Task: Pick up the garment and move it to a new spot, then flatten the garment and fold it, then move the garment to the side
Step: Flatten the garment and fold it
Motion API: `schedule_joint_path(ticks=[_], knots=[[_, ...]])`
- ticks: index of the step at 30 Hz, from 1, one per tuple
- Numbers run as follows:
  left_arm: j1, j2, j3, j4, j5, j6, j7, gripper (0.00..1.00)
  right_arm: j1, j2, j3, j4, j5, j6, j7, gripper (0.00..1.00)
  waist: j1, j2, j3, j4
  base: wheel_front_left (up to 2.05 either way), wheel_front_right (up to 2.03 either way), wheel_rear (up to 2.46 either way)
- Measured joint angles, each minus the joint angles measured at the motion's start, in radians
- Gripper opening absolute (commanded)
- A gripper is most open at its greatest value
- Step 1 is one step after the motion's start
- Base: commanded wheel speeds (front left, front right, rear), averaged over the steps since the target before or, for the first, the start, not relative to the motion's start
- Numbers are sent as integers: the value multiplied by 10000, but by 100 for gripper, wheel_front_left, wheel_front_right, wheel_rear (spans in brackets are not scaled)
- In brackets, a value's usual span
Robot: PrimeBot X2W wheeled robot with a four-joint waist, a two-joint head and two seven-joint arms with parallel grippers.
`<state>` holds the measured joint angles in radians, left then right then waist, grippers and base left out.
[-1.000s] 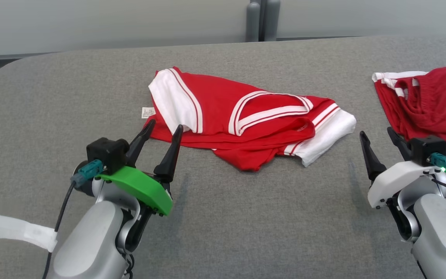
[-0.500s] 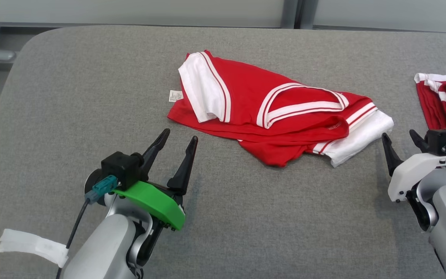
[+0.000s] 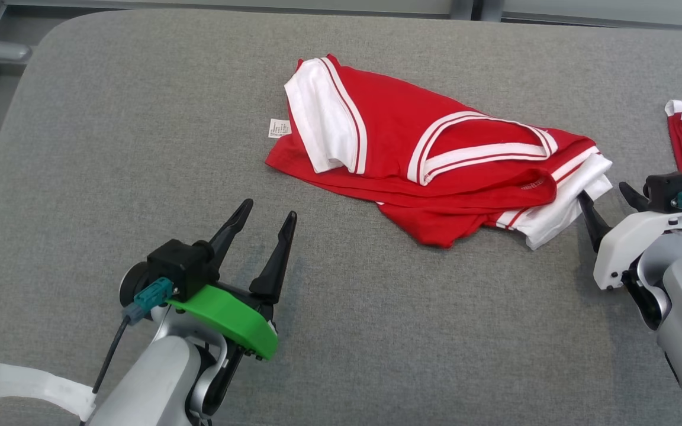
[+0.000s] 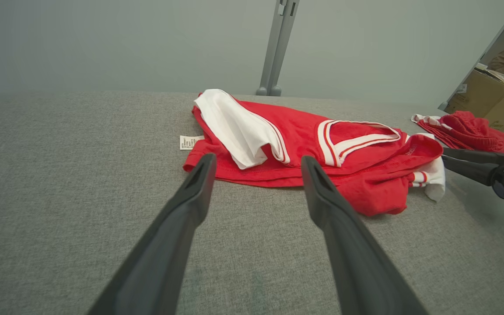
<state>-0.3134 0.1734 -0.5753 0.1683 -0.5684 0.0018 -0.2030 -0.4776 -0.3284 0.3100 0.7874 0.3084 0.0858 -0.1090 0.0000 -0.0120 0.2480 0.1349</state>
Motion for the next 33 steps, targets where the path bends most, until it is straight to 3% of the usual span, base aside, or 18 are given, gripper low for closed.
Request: schedule_joint_path(ticks=[14,15,16,20,21,22,24,25,26,28,30,32,33], knots=[[63,125,-6,-489,100,167,174,100,-975,48,604,535,-117,284,-336,100,0,0,494,-15,0,0,0],[65,146,-2,-506,100,174,176,100,-1028,48,660,541,-163,284,-422,57,0,0,502,-20,0,0,0],[67,167,6,-522,100,176,186,100,-1094,48,715,550,-201,284,-500,47,0,0,509,-27,0,0,0],[108,259,130,-562,100,276,188,100,-1293,151,999,591,-318,290,-800,33,0,0,513,-121,0,0,0],[119,286,159,-577,100,313,186,100,-1321,186,1030,616,-328,318,-809,16,0,0,511,-158,0,0,0],[124,305,174,-591,100,336,188,100,-1335,224,1032,683,-322,370,-809,11,0,0,509,-198,0,0,0],[137,313,171,-673,100,336,265,100,-1335,314,949,871,-192,372,-809,13,0,0,508,-275,0,0,0],[145,311,150,-723,100,334,268,100,-1334,324,917,963,-132,372,-813,21,0,0,510,-311,0,0,0],[152,311,130,-755,100,334,274,100,-1334,324,874,1043,-71,372,-815,23,0,0,513,-335,0,0,0],[156,311,115,-792,100,334,301,100,-1334,345,763,1214,115,372,-846,22,0,0,521,-363,0,0,0],[158,316,117,-809,102,336,353,100,-1334,405,754,1296,199,374,-892,17,0,0,533,-379,0,0,0],[159,343,121,-826,102,336,362,100,-1337,424,794,1363,199,374,-907,0,0,0,544,-388,0,0,0],[160,353,123,-836,102,336,364,100,-1341,418,807,1400,199,374,-940,0,0,0,548,-392,0,0,0]])
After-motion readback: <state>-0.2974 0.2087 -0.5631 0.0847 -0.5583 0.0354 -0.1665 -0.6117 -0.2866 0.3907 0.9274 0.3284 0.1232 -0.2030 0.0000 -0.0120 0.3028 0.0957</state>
